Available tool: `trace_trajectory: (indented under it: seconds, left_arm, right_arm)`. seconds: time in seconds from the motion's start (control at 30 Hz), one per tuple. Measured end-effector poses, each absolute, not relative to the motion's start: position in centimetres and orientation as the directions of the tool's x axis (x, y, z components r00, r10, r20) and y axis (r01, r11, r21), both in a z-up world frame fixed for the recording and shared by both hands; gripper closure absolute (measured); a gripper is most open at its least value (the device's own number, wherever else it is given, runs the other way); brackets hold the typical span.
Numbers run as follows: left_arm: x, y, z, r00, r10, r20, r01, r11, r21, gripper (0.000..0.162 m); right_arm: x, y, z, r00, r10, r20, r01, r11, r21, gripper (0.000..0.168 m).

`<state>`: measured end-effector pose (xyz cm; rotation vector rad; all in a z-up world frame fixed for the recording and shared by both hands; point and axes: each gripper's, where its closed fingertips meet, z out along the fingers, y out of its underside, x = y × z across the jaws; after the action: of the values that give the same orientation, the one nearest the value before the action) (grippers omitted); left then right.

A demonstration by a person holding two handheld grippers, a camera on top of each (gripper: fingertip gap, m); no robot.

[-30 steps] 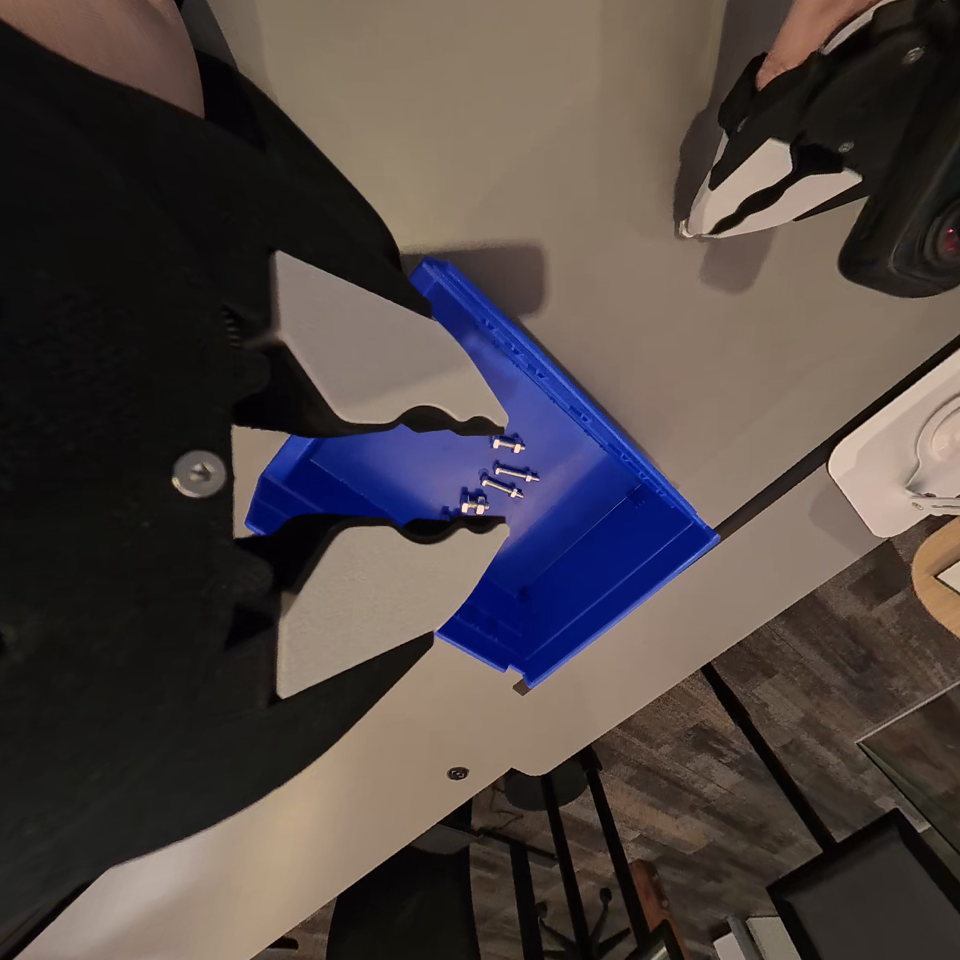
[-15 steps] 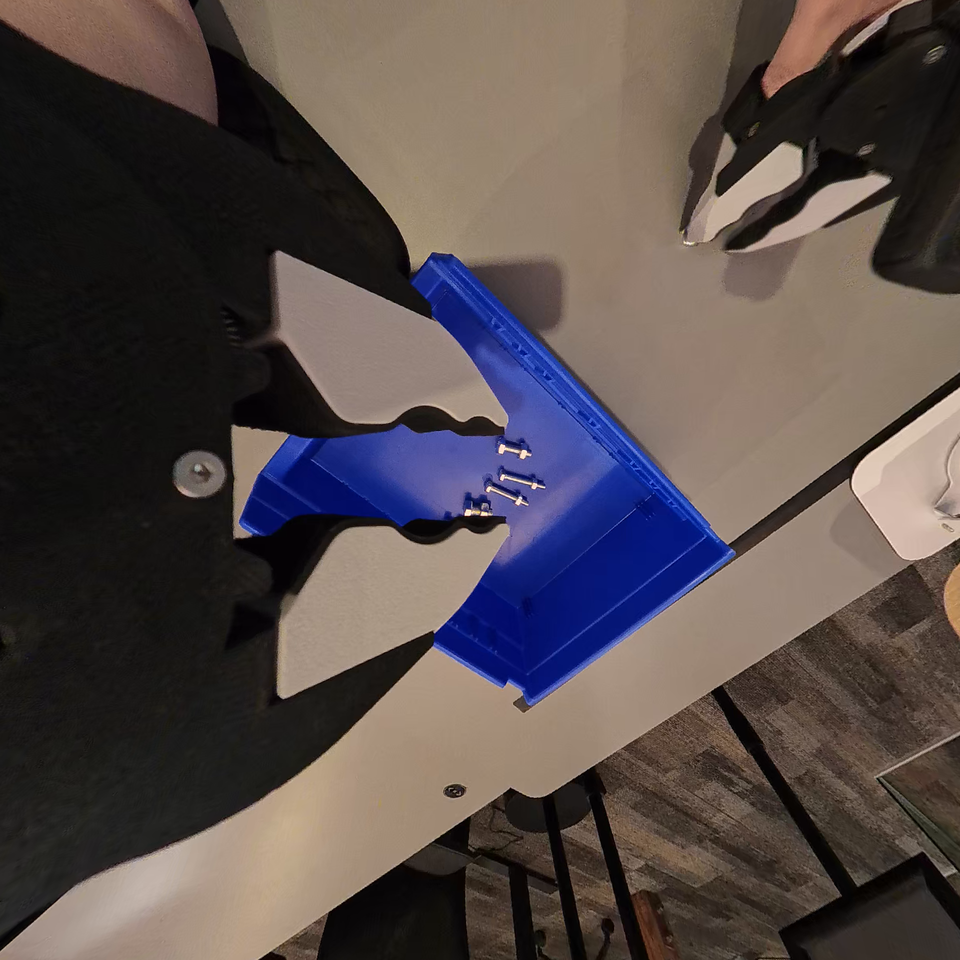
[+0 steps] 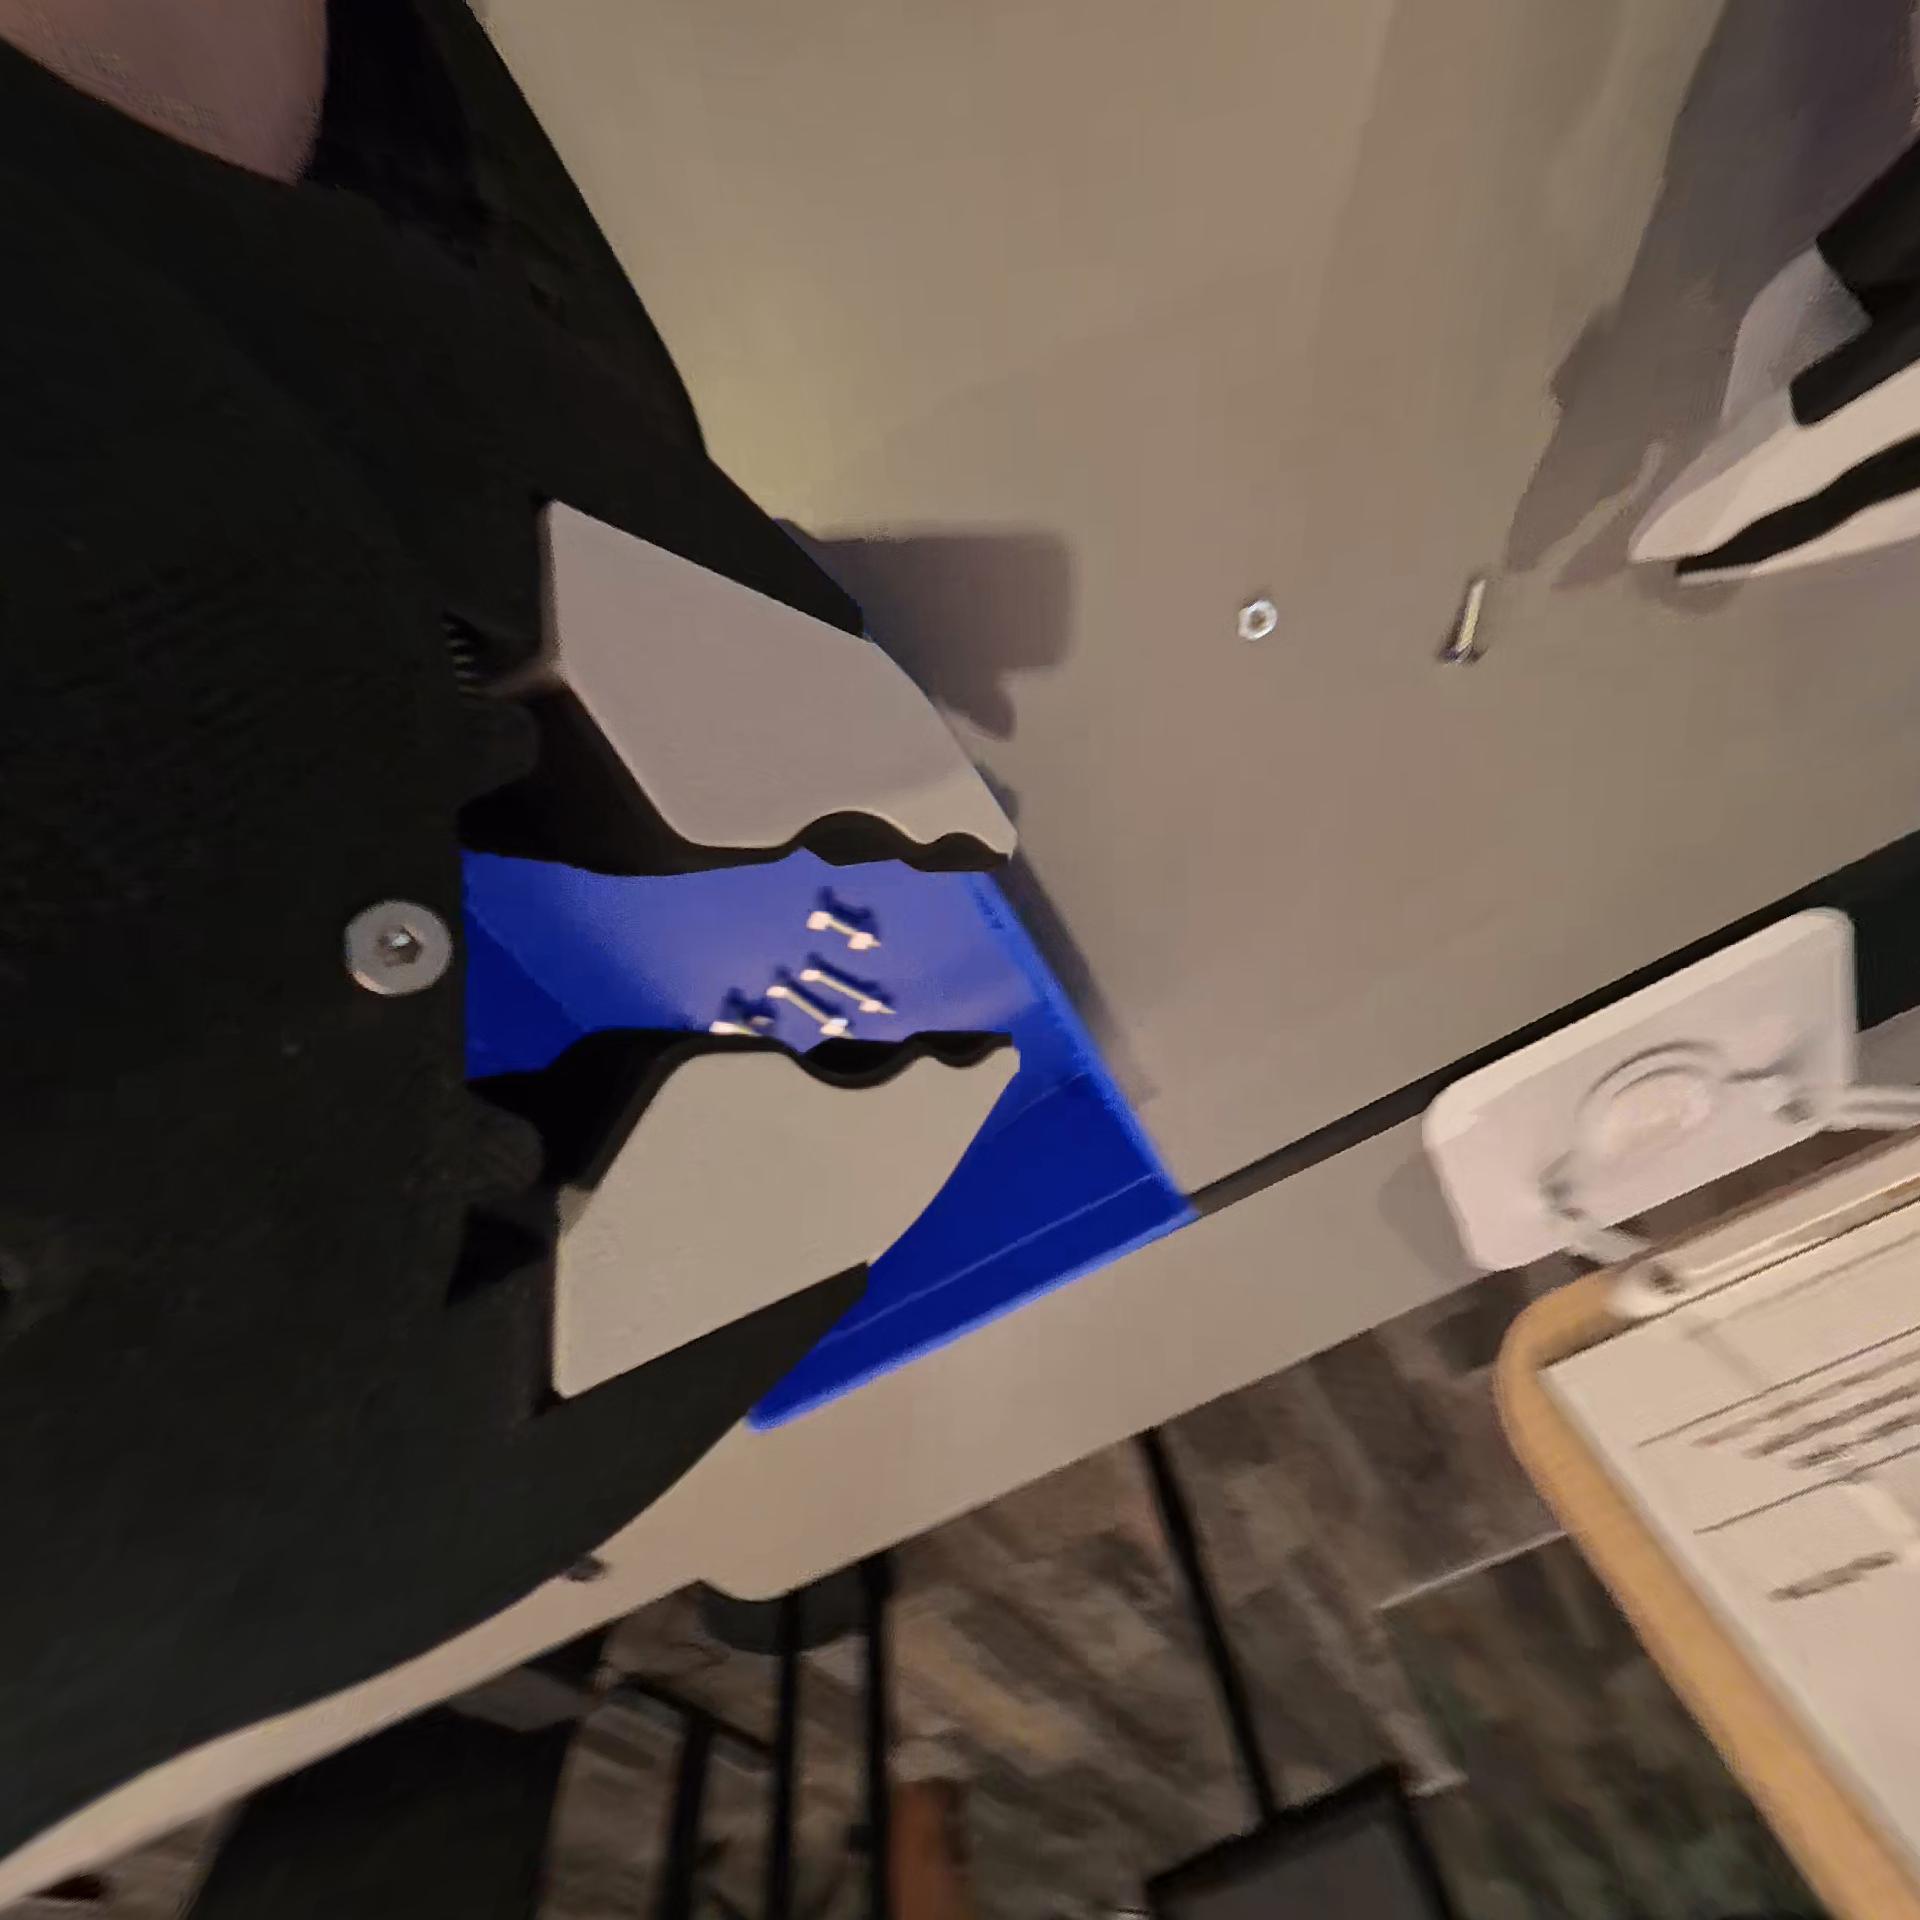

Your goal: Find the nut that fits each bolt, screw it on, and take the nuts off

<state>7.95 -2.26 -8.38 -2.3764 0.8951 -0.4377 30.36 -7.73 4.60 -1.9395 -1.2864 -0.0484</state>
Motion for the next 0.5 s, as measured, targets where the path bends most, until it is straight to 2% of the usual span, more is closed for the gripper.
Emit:
trace_trajectory:
  seconds: [0.13,0.23,0.5]
  left_arm:
    - [5.9,-4.2,-3.9,0.728,-0.676,0.11,-0.394,-0.545,-0.74,0.145]
    - [3.4,-6.1,-0.7,0.745,-0.662,0.081,-0.317,-0.458,-0.83,0.145]
    - [-1.3,-9.0,1.3,0.764,-0.643,0.049,-0.259,-0.375,-0.89,0.144]
  right_arm:
    - [25.7,-6.8,4.2,0.326,0.823,0.465,0.788,0.036,-0.615,0.138]
    - [23.0,-6.4,3.6,0.251,0.843,0.475,0.777,0.118,-0.619,0.138]
    - [21.3,-5.7,2.4,0.221,0.859,0.462,0.778,0.131,-0.615,0.138]
